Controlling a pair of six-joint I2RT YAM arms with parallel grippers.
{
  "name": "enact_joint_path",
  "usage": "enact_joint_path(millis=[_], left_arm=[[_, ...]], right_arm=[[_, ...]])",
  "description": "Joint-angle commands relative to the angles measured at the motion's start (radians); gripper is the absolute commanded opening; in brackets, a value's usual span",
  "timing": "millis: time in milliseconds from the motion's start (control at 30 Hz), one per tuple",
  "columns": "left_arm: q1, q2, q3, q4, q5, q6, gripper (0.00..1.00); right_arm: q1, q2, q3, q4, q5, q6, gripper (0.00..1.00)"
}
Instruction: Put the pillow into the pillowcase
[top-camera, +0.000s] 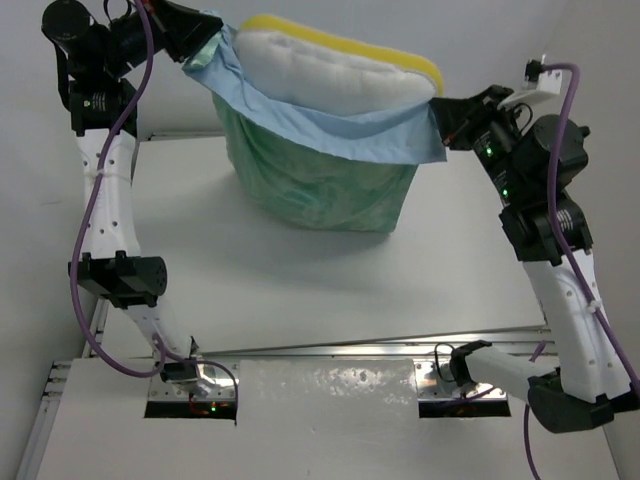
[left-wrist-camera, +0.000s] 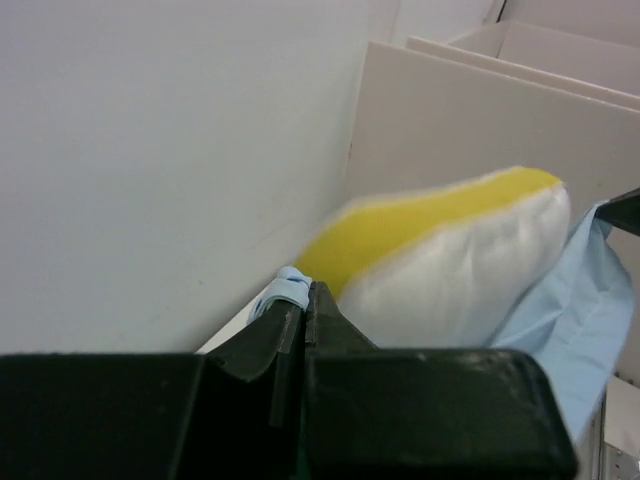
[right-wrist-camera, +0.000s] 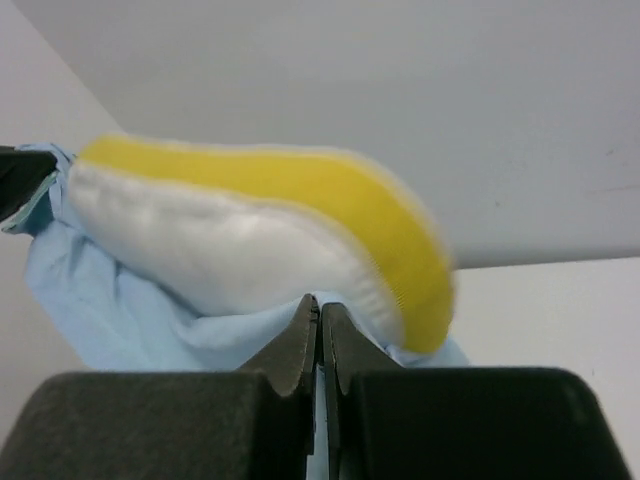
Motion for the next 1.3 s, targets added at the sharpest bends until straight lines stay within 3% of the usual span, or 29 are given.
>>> enact_joint_path(millis=[0, 67, 100, 133, 167, 200, 267, 333, 367, 400, 433, 500, 567, 600, 667, 733, 767, 800, 833, 867, 1000, 1033, 1267], left_arm=[[0.007, -0.011, 0.087, 0.121, -0.069, -0.016, 0.00], [0.007, -0.035, 0.035, 0.026, -0.061, 0.026, 0.00], [0.005, -0.049, -0.062, 0.022, -0.064, 0.051, 0.00], [0.011, -0.054, -0.077, 0.041, -0.081, 0.050, 0.00], [0.013, -0.037, -0.042, 0.047, -0.136, 0.062, 0.00], [0.011, -0.009, 0.125, 0.045, -0.168, 0.097, 0.00], [0.011, 0.057, 0.276, 0.103, -0.248, 0.096, 0.00], [0.013, 0.051, 0.343, 0.183, -0.288, 0.103, 0.00], [0.013, 0.043, 0.354, 0.153, -0.291, 0.099, 0.00], [0.013, 0.037, 0.311, 0.060, -0.266, 0.088, 0.00], [0.011, 0.011, 0.239, 0.074, -0.235, 0.080, 0.00], [0.025, 0.000, 0.160, 0.182, -0.360, 0.033, 0.00], [0.069, 0.089, 0.333, 0.243, -0.493, 0.046, 0.00], [0.075, 0.100, 0.434, 0.260, -0.514, 0.083, 0.00], [0.074, 0.080, 0.443, 0.262, -0.509, 0.123, 0.00], [0.074, 0.052, 0.383, 0.156, -0.485, 0.128, 0.00], [0.074, 0.032, 0.318, 0.144, -0.486, 0.105, 0.00], [0.074, 0.014, 0.195, 0.145, -0.514, 0.091, 0.00], [0.076, 0.011, 0.182, 0.140, -0.541, 0.094, 0.00], [0.077, 0.020, 0.235, 0.109, -0.593, 0.130, 0.00], [0.076, 0.011, 0.323, 0.098, -0.684, 0.235, 0.00], [0.077, 0.006, 0.340, 0.060, -0.699, 0.246, 0.00], [0.077, -0.034, 0.358, 0.053, -0.903, 0.382, 0.00]], right_arm=[[0.001, 0.079, 0.198, 0.024, 0.002, -0.062, 0.00], [0.000, 0.034, 0.105, 0.033, -0.007, -0.029, 0.00], [0.000, 0.005, 0.027, 0.070, 0.011, -0.007, 0.00], [0.000, -0.020, -0.076, 0.137, 0.044, 0.001, 0.00], [0.000, -0.017, -0.069, 0.148, 0.078, -0.010, 0.00], [0.001, 0.015, 0.074, 0.145, 0.101, -0.068, 0.00], [0.000, 0.111, 0.307, 0.074, 0.076, -0.122, 0.00], [0.000, 0.256, 0.597, 0.006, 0.027, -0.144, 0.00], [0.000, 0.276, 0.627, -0.061, 0.017, -0.140, 0.00], [0.000, 0.252, 0.608, -0.083, 0.013, -0.130, 0.00], [0.000, 0.210, 0.419, -0.022, 0.022, -0.121, 0.00], [0.000, 0.140, 0.237, 0.099, 0.083, -0.102, 0.00], [0.000, 0.231, 0.467, 0.051, 0.082, -0.162, 0.00], [0.001, 0.374, 0.793, 0.005, 0.062, -0.179, 0.00], [0.000, 0.463, 1.009, -0.074, 0.040, -0.186, 0.00], [0.000, 0.373, 0.875, -0.086, 0.046, -0.203, 0.00], [0.000, 0.295, 0.715, -0.022, 0.077, -0.205, 0.00], [0.000, 0.218, 0.366, 0.080, 0.101, -0.190, 0.00], [0.001, 0.149, 0.279, 0.204, 0.123, -0.173, 0.00], [0.001, 0.156, 0.276, 0.195, 0.132, -0.173, 0.00], [0.001, 0.286, 0.602, 0.083, 0.042, -0.170, 0.00], [0.001, 0.296, 0.610, 0.080, 0.020, -0.157, 0.00], [0.038, 0.214, 0.257, 0.288, -0.087, 0.119, 0.00]])
